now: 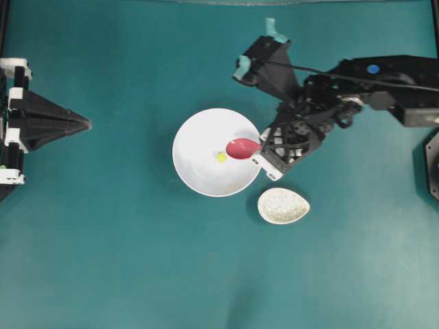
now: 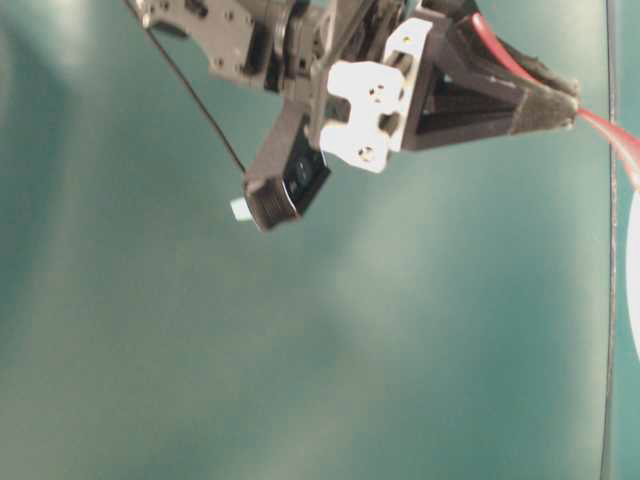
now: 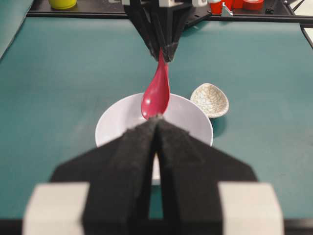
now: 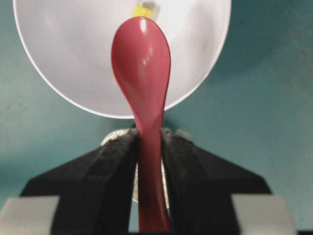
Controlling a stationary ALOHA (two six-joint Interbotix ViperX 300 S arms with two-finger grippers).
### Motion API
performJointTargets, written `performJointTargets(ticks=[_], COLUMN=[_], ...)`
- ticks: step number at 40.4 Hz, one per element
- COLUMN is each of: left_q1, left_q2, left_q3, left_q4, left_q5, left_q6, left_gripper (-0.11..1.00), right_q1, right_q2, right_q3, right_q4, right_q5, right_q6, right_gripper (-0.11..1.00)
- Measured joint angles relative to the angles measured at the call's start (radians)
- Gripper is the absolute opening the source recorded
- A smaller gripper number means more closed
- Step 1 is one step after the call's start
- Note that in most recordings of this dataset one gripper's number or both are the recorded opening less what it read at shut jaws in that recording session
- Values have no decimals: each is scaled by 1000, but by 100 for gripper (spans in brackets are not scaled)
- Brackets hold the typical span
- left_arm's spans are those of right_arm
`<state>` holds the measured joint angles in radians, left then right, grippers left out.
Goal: Scoop the yellow hexagonal prism block from the bowl with a spoon using the right arm.
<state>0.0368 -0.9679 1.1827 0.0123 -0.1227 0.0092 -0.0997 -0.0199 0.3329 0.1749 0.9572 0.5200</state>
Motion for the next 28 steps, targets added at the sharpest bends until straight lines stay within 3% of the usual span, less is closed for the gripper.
performJointTargets(ticks=[13, 28], left_q1=[2, 0], left_q2=[0, 0], left_q3=[-2, 0], left_q4=[0, 0], left_q5=[2, 0], left_q6=[0, 0], left_gripper=[-1, -1], right_q1=[0, -9], right_q2=[115, 176], right_q3=[-155, -195], right_q4=[-2, -2], right_q5=[172, 216], right_q6=[2, 0], right_gripper=[23, 23])
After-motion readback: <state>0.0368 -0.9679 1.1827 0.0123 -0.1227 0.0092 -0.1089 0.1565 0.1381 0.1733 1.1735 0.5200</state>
